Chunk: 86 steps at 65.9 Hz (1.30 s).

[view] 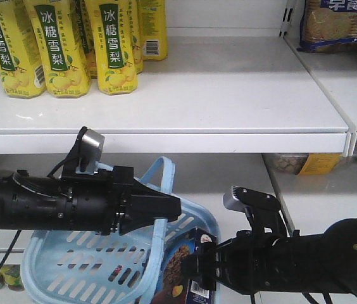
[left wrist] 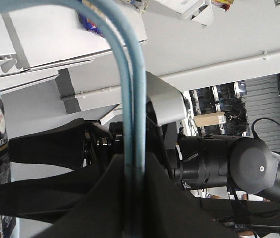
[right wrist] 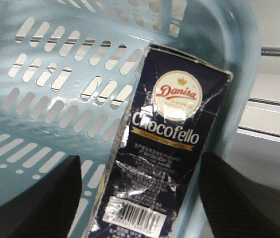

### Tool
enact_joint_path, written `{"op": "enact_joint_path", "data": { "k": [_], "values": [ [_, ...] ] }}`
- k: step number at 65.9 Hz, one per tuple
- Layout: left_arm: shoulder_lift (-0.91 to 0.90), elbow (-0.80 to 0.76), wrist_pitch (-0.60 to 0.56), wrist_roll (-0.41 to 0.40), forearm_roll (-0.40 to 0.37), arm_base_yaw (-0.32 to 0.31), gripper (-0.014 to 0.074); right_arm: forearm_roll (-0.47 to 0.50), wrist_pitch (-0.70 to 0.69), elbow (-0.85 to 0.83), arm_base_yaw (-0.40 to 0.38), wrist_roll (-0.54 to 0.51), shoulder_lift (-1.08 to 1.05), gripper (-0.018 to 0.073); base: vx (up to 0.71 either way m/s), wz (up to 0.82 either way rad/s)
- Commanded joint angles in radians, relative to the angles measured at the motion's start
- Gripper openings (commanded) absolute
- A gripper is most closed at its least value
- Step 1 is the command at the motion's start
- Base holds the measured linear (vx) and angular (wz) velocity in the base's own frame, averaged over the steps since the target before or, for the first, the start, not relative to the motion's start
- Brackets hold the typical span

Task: Left arm holds basket, right arm returns cookies
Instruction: 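Lower the right gripper around the Chocofello box and close on it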

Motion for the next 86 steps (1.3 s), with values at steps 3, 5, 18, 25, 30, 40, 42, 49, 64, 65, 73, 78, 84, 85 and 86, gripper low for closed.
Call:
{"op": "enact_joint_path", "data": {
  "k": [3, 5, 18, 25, 30, 40, 42, 49, 64, 65, 73, 78, 84, 85, 86],
  "values": [
    [-0.032, -0.029, -0.023, 0.042, -0.095, 0.001, -0.0003, 0.039, -0.014, -0.025, 0.001, -0.037, -0.016, 0.0475, 0.0, 0.0],
    [-0.032, -0.029, -0.023, 0.042, -0.095, 0.001, -0.0003, 0.052, -0.012, -0.025, 0.001, -0.051, -0.016, 0.0475, 0.0, 0.0],
    [-0.032, -0.029, -0.023, 0.042, -0.094, 0.001, -0.0003, 0.115, -0.008, -0.025, 0.001, -0.113, 0.0, 0.0475, 0.0, 0.0],
    [-0.032, -0.029, -0.023, 0.042, -0.095, 0.001, -0.0003, 0.149, 0.004, -0.025, 0.001, -0.145, 0.023, 0.0475, 0.0, 0.0],
    [-0.032, -0.029, -0.023, 0.042, -0.095, 0.001, -0.0003, 0.183, 0.015, -0.025, 0.001, -0.178, 0.042, 0.0475, 0.0, 0.0],
    [-0.032, -0.029, -0.023, 0.042, -0.095, 0.001, -0.0003, 0.268, 0.032, -0.025, 0.001, -0.259, 0.075, 0.0475, 0.0, 0.0],
    [-0.032, -0.029, -0.023, 0.042, -0.095, 0.001, -0.0003, 0.285, 0.032, -0.025, 0.001, -0.274, 0.081, 0.0475, 0.0, 0.0],
    [-0.032, -0.029, -0.023, 0.042, -0.095, 0.001, -0.0003, 0.34, 0.032, -0.025, 0.001, -0.322, 0.103, 0.0475, 0.0, 0.0],
    [-0.032, -0.029, -0.023, 0.042, -0.095, 0.001, -0.0003, 0.369, 0.036, -0.078, 0.001, -0.369, 0.165, 0.0475, 0.0, 0.0],
    [-0.032, -0.029, -0.023, 0.042, -0.095, 0.001, -0.0003, 0.369, 0.036, -0.082, 0.001, -0.368, 0.169, 0.0475, 0.0, 0.0],
    [-0.032, -0.029, -0.023, 0.042, -0.095, 0.001, -0.0003, 0.38, 0.035, -0.117, 0.001, -0.355, 0.201, 0.0475, 0.0, 0.0],
    [-0.032, -0.029, -0.023, 0.042, -0.095, 0.001, -0.0003, 0.402, 0.042, -0.13, 0.0, -0.353, 0.216, 0.0475, 0.0, 0.0],
    [-0.032, -0.029, -0.023, 0.042, -0.095, 0.001, -0.0003, 0.422, 0.077, -0.146, 0.0, -0.353, 0.226, 0.0475, 0.0, 0.0],
    [-0.032, -0.029, -0.023, 0.042, -0.095, 0.001, -0.0003, 0.423, 0.085, -0.148, 0.0, -0.353, 0.228, 0.0475, 0.0, 0.0],
    [-0.032, -0.029, -0.023, 0.042, -0.095, 0.001, -0.0003, 0.423, 0.089, -0.15, 0.0, -0.353, 0.228, 0.0475, 0.0, 0.0]
  ]
}}
